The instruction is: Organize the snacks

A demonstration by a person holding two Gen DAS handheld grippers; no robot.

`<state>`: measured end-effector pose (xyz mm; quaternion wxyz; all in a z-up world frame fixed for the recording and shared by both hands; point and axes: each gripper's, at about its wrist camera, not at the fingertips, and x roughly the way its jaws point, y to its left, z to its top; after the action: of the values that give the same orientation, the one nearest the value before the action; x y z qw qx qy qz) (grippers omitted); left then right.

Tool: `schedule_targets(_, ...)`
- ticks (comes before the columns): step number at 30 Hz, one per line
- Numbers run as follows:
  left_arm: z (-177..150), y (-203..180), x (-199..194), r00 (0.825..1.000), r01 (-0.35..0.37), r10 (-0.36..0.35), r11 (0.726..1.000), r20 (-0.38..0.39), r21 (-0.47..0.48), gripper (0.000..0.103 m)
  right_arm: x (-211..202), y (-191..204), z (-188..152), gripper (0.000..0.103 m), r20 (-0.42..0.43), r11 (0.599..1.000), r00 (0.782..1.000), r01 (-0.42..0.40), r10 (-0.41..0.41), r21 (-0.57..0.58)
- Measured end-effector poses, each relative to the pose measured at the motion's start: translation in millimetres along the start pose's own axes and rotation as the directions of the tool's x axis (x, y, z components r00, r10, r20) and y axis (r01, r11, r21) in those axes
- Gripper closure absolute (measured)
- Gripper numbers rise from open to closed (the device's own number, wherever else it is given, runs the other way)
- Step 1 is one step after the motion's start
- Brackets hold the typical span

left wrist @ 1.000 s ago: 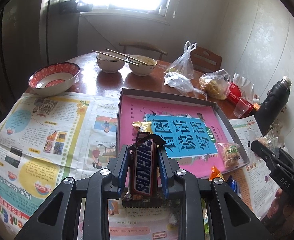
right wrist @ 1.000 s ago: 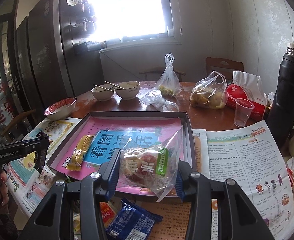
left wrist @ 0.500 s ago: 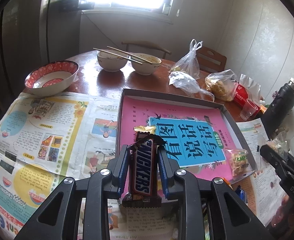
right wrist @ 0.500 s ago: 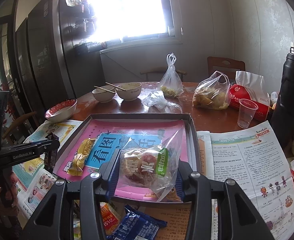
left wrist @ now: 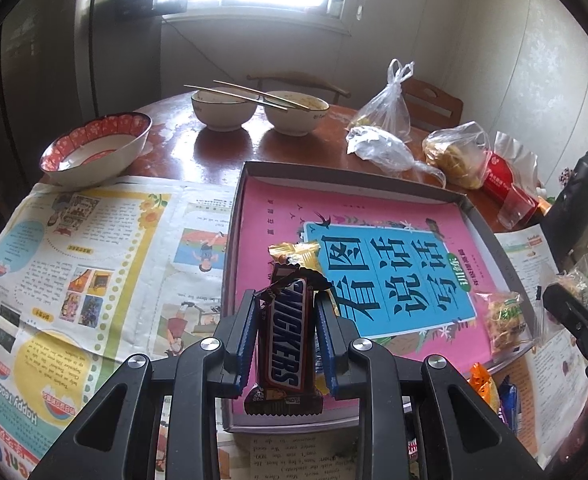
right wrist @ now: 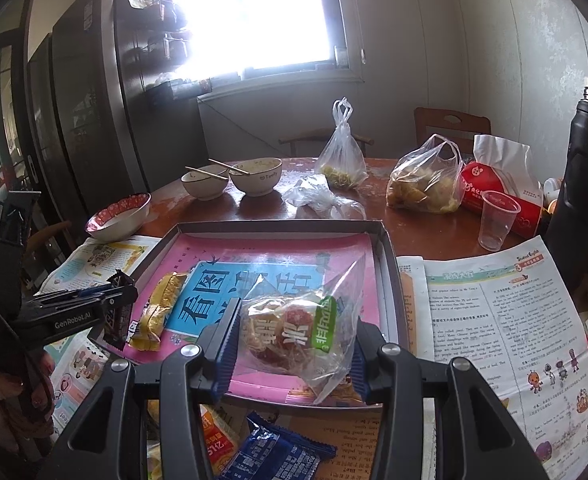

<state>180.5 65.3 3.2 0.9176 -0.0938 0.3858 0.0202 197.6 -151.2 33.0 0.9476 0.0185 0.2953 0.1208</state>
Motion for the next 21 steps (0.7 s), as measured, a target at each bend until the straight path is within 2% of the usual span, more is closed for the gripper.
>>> schedule_targets(21, -9, -10, 10, 0.999, 0.021, -0.021, 1.000, -0.031, 0.015, 0.074, 32, 3, -1, 0.056, -0.066, 1.000, 0.998, -0.020, 0.020, 0.013)
